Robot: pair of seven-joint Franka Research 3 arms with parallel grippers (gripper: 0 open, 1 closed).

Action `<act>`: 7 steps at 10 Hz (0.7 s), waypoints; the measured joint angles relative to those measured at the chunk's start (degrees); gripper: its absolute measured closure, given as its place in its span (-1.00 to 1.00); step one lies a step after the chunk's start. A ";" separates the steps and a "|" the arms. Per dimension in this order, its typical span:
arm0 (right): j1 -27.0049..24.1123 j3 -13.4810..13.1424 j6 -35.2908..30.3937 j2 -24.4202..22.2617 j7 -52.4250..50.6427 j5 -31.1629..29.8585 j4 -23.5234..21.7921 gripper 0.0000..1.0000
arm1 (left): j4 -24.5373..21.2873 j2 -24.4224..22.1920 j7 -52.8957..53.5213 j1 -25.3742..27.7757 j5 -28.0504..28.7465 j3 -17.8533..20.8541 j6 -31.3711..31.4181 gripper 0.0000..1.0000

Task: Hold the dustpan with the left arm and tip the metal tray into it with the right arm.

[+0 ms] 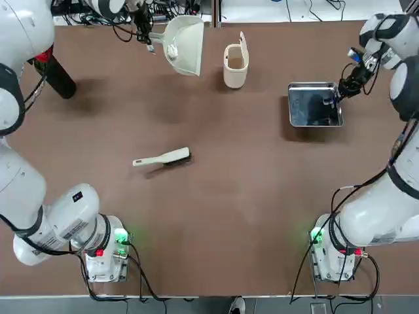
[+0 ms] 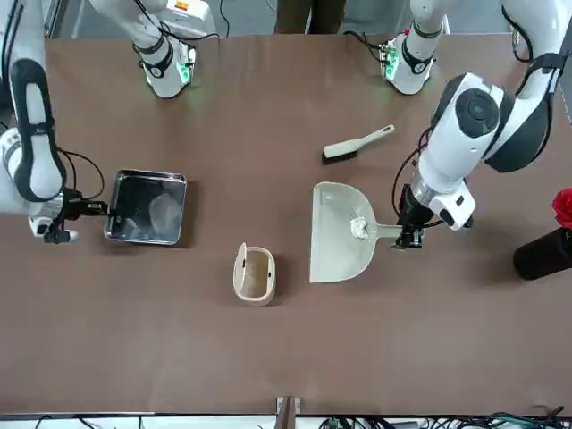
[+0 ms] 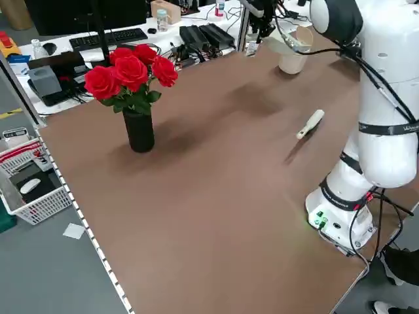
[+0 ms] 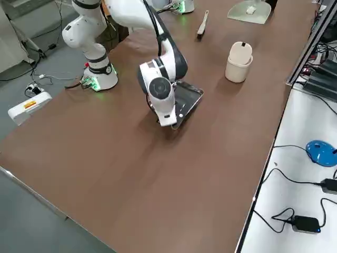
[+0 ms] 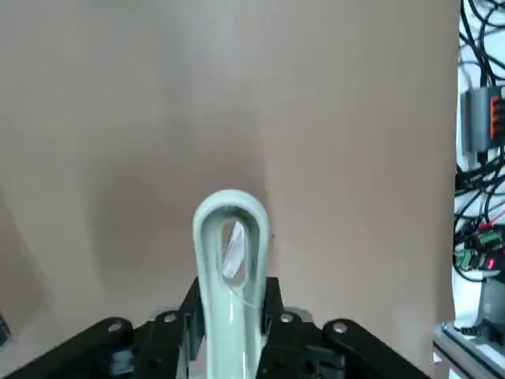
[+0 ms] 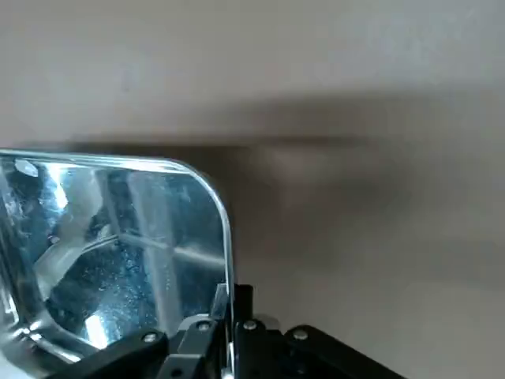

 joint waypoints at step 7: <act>0.04 0.00 3.02 4.36 -6.14 4.72 0.39 0.87 | 20.29 5.93 -12.66 -42.25 0.44 37.19 -4.94 0.36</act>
